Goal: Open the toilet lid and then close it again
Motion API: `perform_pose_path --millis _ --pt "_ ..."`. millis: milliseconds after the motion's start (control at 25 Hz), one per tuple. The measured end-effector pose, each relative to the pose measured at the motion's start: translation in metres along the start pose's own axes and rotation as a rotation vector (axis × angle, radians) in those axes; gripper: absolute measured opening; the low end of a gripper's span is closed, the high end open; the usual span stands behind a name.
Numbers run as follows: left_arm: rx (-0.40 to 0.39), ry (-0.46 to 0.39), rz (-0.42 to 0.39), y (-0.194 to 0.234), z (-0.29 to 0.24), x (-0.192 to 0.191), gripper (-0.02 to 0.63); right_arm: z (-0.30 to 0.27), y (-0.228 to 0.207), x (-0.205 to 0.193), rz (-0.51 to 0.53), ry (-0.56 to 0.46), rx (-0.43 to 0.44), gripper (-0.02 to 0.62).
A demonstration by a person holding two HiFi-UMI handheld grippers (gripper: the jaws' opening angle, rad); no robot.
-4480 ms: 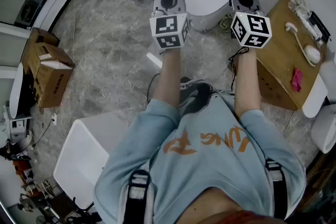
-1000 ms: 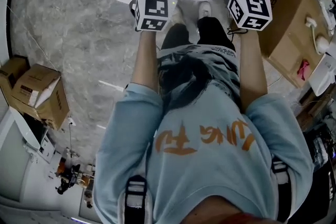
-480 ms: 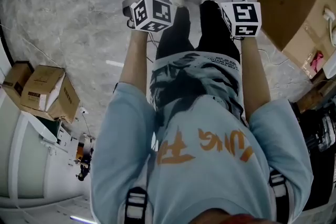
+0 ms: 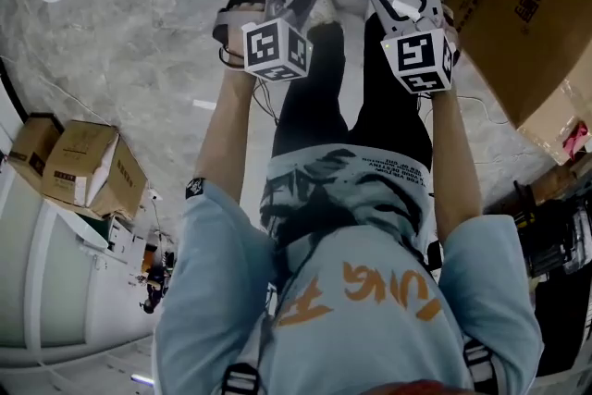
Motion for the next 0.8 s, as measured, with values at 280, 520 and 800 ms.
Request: perform_pose_path --millis 280,520,800 --pt "-0.094 0.041 -0.176 -0.019 -0.050 -0.020 0.334 -0.051 0.019 -0.059 0.277 0.131 -0.013 0.431" --pt "-0.101 0.051 -0.288 -0.027 -0.073 -0.026 0.350 -0.077 0.031 -0.077 0.347 0.140 -0.036 0.439" --pt "-0.066 0.066 -0.333 -0.035 -0.081 -0.025 0.356 -0.087 0.032 -0.082 0.366 0.110 -0.072 0.440"
Point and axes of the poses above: the fingertips, and each gripper's own axes: z backward along the fingers, y to its left, x out of its top, the point moved 1 cm from there along z, backward along the fingers, and after that the axes turned 11 degrees about -z, right-handed, at the moved point
